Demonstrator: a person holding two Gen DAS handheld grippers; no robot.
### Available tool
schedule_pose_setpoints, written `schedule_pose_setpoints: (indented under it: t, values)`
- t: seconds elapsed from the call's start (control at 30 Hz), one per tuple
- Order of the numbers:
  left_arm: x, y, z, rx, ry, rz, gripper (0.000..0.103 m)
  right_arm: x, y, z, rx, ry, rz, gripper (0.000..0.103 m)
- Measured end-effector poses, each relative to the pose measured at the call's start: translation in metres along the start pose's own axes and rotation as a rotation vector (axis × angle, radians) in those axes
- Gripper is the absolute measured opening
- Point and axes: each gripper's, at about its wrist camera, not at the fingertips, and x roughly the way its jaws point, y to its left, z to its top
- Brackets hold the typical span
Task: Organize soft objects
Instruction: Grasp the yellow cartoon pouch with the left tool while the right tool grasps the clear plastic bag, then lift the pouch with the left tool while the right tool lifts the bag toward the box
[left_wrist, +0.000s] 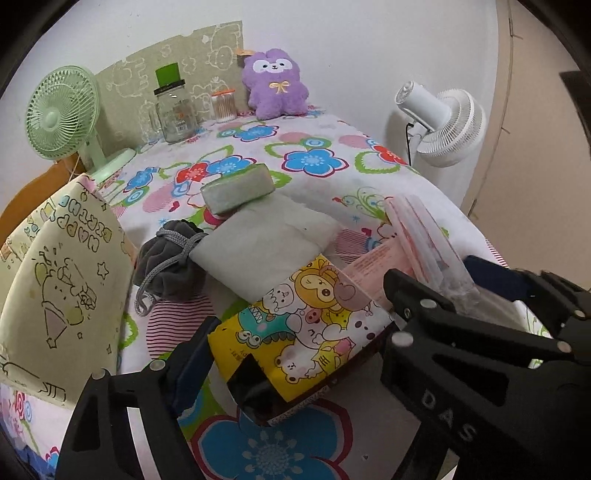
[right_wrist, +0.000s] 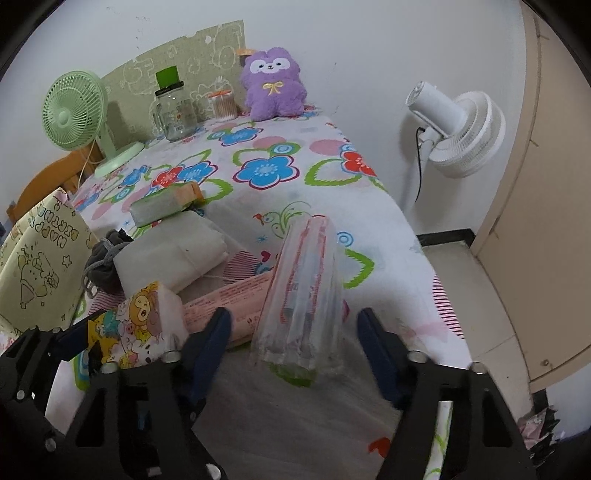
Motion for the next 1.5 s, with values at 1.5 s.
schedule_pose_setpoints:
  t: [1.5]
  values:
    - [-0.079,0.033,0.010,-0.023,-0.138,0.002,0.086,-0.092,0.056,0.016,-0.044,-0.169,0.048,0.023]
